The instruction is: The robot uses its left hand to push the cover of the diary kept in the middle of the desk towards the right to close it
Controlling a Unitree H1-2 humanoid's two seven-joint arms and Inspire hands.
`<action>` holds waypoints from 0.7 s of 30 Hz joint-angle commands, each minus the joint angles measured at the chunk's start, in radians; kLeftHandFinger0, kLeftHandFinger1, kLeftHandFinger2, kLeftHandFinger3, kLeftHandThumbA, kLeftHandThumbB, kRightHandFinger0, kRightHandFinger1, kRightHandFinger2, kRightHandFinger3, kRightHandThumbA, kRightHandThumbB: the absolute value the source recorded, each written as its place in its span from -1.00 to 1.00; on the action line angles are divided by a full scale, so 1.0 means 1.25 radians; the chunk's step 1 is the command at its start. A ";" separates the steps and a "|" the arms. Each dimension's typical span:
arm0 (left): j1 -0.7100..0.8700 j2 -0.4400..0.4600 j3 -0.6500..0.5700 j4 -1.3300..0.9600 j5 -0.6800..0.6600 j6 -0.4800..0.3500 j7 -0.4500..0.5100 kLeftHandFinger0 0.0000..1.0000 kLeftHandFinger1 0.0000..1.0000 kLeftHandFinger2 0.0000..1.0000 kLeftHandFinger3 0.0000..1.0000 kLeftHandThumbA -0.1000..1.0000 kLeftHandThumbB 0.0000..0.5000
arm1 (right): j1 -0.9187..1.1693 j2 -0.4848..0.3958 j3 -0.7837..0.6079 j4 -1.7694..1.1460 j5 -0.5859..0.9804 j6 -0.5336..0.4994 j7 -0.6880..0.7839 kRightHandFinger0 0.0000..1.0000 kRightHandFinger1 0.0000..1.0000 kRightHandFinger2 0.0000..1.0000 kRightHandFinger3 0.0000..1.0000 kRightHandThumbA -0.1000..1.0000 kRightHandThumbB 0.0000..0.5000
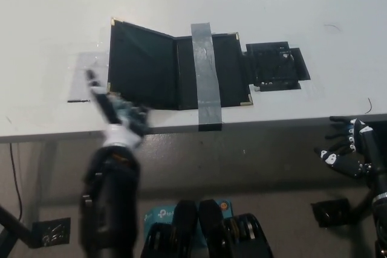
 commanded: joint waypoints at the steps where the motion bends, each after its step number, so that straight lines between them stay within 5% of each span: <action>1: -0.049 -0.061 -0.068 0.008 0.005 0.013 -0.061 1.00 1.00 1.00 1.00 1.00 -0.03 | -0.017 -0.005 0.001 -0.020 0.001 -0.018 0.006 -0.43 -0.29 -0.07 0.42 0.71 -0.61; 9: -0.117 -0.079 -0.188 0.074 0.120 -0.079 -0.098 1.00 1.00 1.00 1.00 1.00 0.28 | -0.017 -0.002 0.002 -0.019 0.006 -0.028 0.009 -0.47 -0.36 -0.15 0.33 0.61 -0.69; 21: -0.162 0.087 -0.485 0.128 0.456 -0.090 -0.085 1.00 1.00 1.00 1.00 1.00 0.15 | -0.018 -0.006 0.020 -0.021 -0.005 -0.030 0.018 -0.52 -0.37 -0.11 0.33 0.69 -0.67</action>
